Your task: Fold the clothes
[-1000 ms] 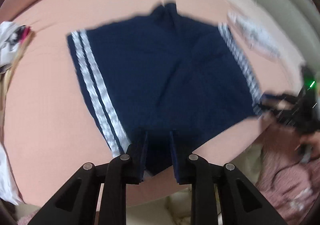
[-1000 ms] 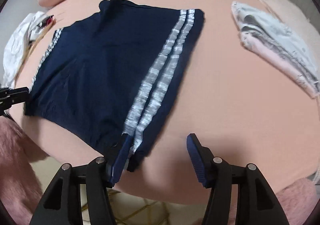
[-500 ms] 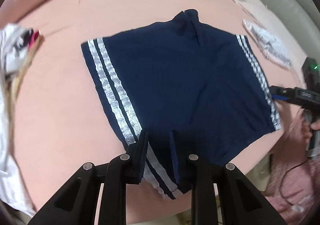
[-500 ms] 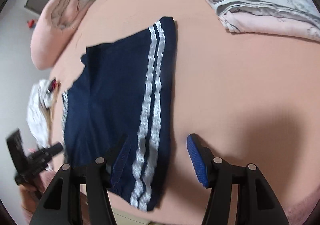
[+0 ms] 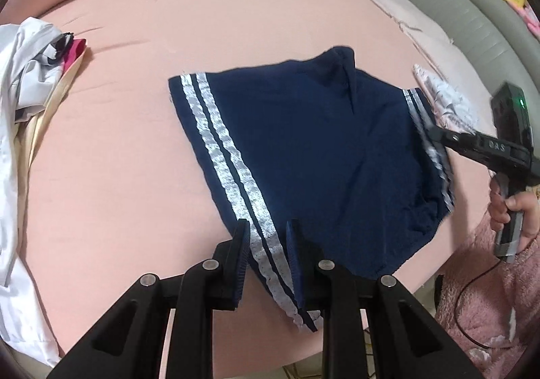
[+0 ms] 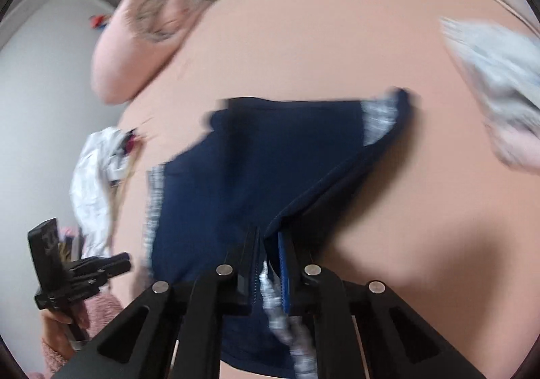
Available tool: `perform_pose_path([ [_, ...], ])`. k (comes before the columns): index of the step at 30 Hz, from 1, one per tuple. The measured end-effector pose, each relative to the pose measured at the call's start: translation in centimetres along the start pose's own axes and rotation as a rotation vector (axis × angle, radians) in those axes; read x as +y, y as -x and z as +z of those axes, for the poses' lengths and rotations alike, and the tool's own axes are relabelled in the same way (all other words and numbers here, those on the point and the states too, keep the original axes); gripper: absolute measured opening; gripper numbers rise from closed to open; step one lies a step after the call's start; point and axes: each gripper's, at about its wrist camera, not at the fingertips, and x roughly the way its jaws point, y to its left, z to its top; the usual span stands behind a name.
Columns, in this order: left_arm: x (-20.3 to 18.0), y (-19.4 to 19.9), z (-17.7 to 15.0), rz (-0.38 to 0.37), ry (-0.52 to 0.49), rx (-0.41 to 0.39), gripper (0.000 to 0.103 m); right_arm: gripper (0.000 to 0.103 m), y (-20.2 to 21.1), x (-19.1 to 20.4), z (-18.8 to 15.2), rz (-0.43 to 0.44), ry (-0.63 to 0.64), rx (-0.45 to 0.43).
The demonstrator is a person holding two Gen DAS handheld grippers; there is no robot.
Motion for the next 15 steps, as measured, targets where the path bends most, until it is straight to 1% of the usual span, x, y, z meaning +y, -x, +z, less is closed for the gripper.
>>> perform_pose_path([
  [1, 0.0, 0.2, -0.1, -0.005, 0.001, 0.001, 0.02, 0.009, -0.7, 1.3, 0.3, 0.009, 0.021, 0.003],
  [4, 0.0, 0.2, -0.7, -0.024, -0.019, 0.016, 0.02, 0.009, -3.7, 6.1, 0.5, 0.063, 0.106, 0.058],
  [6, -0.2, -0.2, -1.0, -0.034, -0.027, 0.026, 0.02, 0.009, -6.1, 9.1, -0.3, 0.13, 0.16, 0.155],
  [8, -0.2, -0.9, -1.1, -0.061, -0.011, 0.043, 0.02, 0.01, -8.1, 11.5, -1.2, 0.116, 0.208, 0.226],
  [9, 0.0, -1.1, -1.2, -0.07, -0.002, 0.051, 0.02, 0.01, -8.2, 12.5, -1.8, 0.104, 0.237, 0.244],
  [11, 0.1, -1.5, -1.3, -0.1, 0.015, 0.063, 0.02, 0.011, -6.8, 13.0, -2.5, 0.092, 0.251, 0.229],
  [12, 0.2, -1.5, -1.3, -0.117, 0.021, 0.066, 0.02, 0.015, -5.3, 12.7, -2.8, 0.105, 0.239, 0.199],
  [13, 0.2, -1.6, -1.2, -0.138, 0.025, 0.069, 0.02, 0.031, -3.8, 12.4, -3.0, 0.118, 0.227, 0.169],
  [14, 0.1, -1.7, -1.1, -0.151, 0.028, 0.073, 0.02, 0.042, -2.3, 11.8, -3.2, 0.125, 0.207, 0.139],
  [15, -0.2, -1.9, -0.9, -0.151, 0.025, 0.075, 0.02, 0.058, -0.8, 11.4, -3.3, 0.123, 0.186, 0.088],
])
